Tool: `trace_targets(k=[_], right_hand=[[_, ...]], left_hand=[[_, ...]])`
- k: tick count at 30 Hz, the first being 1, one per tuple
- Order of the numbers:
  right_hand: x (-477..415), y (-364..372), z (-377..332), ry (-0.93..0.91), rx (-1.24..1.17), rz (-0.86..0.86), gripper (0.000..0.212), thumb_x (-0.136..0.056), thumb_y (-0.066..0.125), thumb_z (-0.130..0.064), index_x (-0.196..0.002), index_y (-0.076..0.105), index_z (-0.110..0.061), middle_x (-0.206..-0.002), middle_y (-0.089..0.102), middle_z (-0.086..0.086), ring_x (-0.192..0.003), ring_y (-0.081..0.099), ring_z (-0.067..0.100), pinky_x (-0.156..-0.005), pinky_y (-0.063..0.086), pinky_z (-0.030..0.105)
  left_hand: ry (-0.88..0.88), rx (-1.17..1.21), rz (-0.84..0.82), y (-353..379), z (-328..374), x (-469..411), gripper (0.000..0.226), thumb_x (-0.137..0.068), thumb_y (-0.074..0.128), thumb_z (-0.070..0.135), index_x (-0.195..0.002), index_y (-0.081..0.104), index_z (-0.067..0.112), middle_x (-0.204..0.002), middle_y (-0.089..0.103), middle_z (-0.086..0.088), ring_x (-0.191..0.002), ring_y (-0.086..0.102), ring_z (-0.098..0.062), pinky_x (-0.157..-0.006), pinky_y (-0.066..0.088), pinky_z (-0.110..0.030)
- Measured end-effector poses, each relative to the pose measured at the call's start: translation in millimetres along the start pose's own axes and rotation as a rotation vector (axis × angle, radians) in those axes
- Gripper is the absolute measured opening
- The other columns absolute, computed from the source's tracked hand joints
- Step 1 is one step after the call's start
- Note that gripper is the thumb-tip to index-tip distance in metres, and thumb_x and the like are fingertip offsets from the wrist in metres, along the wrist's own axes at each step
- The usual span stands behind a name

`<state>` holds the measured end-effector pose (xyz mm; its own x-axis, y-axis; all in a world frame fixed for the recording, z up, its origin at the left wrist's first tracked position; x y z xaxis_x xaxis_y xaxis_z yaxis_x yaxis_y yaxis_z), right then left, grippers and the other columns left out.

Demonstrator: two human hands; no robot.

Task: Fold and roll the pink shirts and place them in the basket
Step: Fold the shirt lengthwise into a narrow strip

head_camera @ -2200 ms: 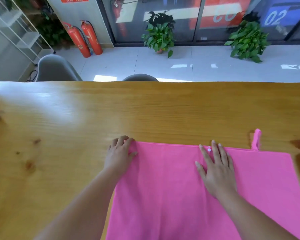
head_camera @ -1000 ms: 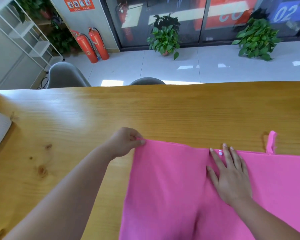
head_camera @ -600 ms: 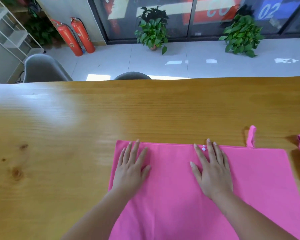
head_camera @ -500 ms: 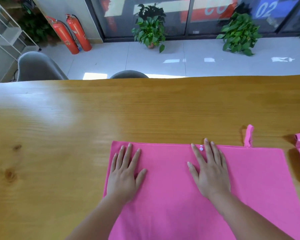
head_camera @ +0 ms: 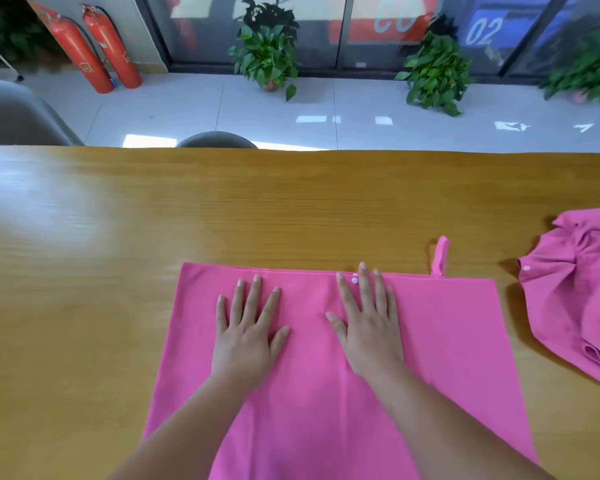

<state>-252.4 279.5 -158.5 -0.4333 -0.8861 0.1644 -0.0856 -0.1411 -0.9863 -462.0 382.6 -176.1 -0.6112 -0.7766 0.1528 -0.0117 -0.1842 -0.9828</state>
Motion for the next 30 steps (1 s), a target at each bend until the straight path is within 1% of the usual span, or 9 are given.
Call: trace_targets(k=[3,5,8,14,18,22,24,26,30], right_hand=[[39,9,33,0.011,-0.022,-0.013,0.073,-0.107,0.024,-0.069,-0.169,0.005,-0.035,-0.178,-0.011,0.003,-0.164,-0.009,0.028,-0.13,0.013,0.056],[53,8,86,0.12,-0.037,-0.006,0.072,-0.106,0.023,-0.068,-0.169,0.009,-0.036,-0.178,-0.006,0.001,-0.164,-0.007,0.026,-0.13,0.015,0.056],[47,6,143,0.258,-0.045,-0.039,0.074,-0.104,0.018,-0.072,-0.169,0.003,-0.039,-0.178,-0.011,0.0,-0.163,-0.012,0.025,-0.131,0.012,0.057],[-29,3,158,0.24,-0.02,-0.102,0.077,-0.1,0.006,-0.078,-0.167,-0.005,-0.043,-0.176,-0.019,0.001,-0.162,-0.016,0.027,-0.131,0.006,0.057],[-46,-14,109,0.266,-0.007,-0.078,0.075,-0.104,0.012,-0.072,-0.169,0.004,-0.036,-0.177,-0.013,0.008,-0.162,-0.01,0.035,-0.13,0.006,0.06],[-10,-1,-12,-0.005,-0.088,-0.063,0.073,-0.105,0.016,-0.072,-0.169,0.01,-0.037,-0.178,-0.008,0.007,-0.163,-0.008,0.034,-0.13,0.009,0.057],[8,8,-26,-0.077,-0.083,-0.07,0.073,-0.105,0.018,-0.072,-0.169,0.006,-0.04,-0.178,-0.011,0.004,-0.163,-0.012,0.031,-0.13,0.008,0.056],[18,12,8,-0.056,-0.061,-0.049,0.072,-0.106,0.021,-0.072,-0.168,0.003,-0.042,-0.178,-0.01,0.001,-0.163,-0.012,0.029,-0.131,0.009,0.055],[40,9,147,0.313,-0.085,-0.012,0.075,-0.102,0.015,-0.075,-0.169,0.006,-0.04,-0.178,-0.004,-0.002,-0.164,-0.005,0.026,-0.13,0.014,0.056]], left_hand=[[-0.054,0.01,0.015,0,-22,12,0.073,-0.104,0.031,0.071,-0.169,0.015,0.04,-0.178,-0.003,0.002,-0.164,-0.009,-0.028,-0.129,0.008,-0.064],[-0.096,-0.005,0.024,-4,-48,13,0.077,-0.101,0.029,0.075,-0.168,0.012,0.041,-0.178,-0.004,0.0,-0.164,-0.01,-0.028,-0.13,0.009,-0.061],[-0.159,0.013,0.017,-9,-69,7,0.082,-0.099,0.026,0.08,-0.169,0.009,0.041,-0.178,-0.006,-0.003,-0.163,-0.012,-0.029,-0.131,0.007,-0.059],[-0.188,0.012,-0.079,-15,-81,-53,0.09,-0.093,0.012,0.09,-0.168,-0.003,0.043,-0.177,-0.014,-0.006,-0.162,-0.018,-0.031,-0.13,0.001,-0.059],[-0.218,-0.048,-0.128,-27,-64,-80,0.09,-0.097,0.012,0.083,-0.17,-0.003,0.033,-0.175,-0.02,-0.012,-0.16,-0.021,-0.037,-0.129,-0.003,-0.062],[0.011,0.028,-0.061,-16,32,-43,0.08,-0.103,0.022,0.075,-0.17,0.006,0.033,-0.177,-0.011,-0.008,-0.162,-0.015,-0.034,-0.13,0.005,-0.062],[0.071,0.003,-0.044,-7,43,-16,0.077,-0.104,0.025,0.074,-0.17,0.007,0.037,-0.178,-0.006,-0.003,-0.163,-0.012,-0.03,-0.13,0.009,-0.059],[0.0,-0.004,-0.019,-5,8,2,0.076,-0.104,0.027,0.073,-0.169,0.007,0.039,-0.178,-0.005,0.0,-0.164,-0.011,-0.027,-0.131,0.009,-0.056],[-0.198,0.023,0.017,-14,-91,29,0.08,-0.102,0.026,0.073,-0.17,0.011,0.033,-0.178,-0.003,-0.002,-0.164,-0.01,-0.024,-0.132,0.011,-0.054]])
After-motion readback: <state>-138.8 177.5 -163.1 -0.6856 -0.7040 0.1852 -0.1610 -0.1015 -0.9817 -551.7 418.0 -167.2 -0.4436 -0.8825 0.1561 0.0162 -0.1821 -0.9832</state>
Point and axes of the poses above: each hand's wrist, its own x-axis away from the middle knuckle, its own y-axis out of the palm, z = x × y, the point moved 10 cm from there along -x, towards the middle knuckle
